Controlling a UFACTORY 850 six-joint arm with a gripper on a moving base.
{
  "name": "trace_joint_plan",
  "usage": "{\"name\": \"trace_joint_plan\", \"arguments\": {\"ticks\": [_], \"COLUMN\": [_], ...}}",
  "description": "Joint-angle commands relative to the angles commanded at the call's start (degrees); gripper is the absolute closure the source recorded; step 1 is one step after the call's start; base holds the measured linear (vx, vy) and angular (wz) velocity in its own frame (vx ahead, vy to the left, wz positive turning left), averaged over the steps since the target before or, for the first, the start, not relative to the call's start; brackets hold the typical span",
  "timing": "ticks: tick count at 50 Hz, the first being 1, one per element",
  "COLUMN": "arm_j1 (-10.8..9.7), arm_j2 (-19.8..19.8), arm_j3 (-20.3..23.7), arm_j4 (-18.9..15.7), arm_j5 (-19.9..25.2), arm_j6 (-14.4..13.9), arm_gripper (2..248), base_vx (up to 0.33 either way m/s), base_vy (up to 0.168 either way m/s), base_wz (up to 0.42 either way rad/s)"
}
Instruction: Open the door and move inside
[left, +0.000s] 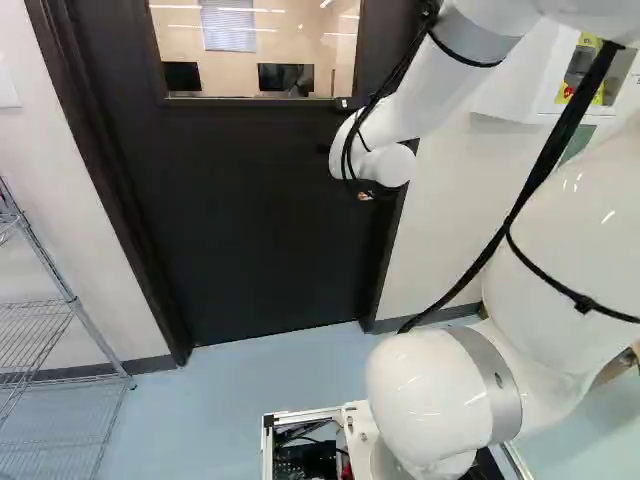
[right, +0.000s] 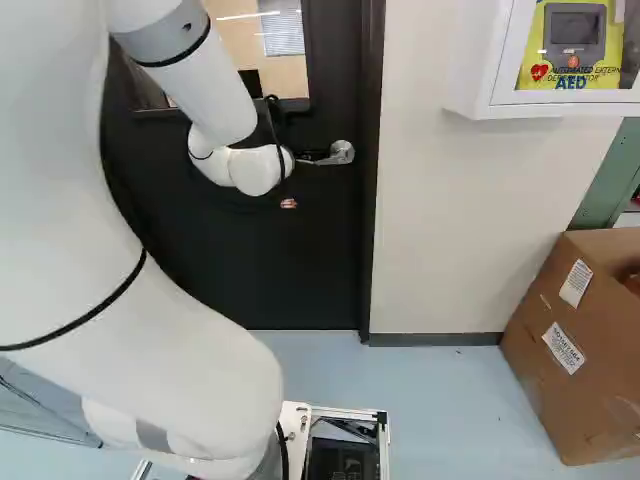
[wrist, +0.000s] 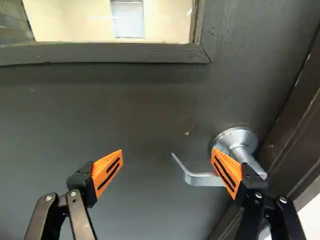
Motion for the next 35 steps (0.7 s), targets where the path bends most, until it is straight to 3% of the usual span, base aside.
{"name": "trace_joint_plan", "arguments": {"ticks": [35], "arm_j1": [-0.3], "arm_j2": [-4.1], "arm_j3": [0.6], "arm_j4": [0.0], "arm_j5": [0.0], "arm_j6": [0.0], "arm_gripper": [3], "base_vx": [0.0], "base_vy": [0.0], "base_wz": [0.0]}}
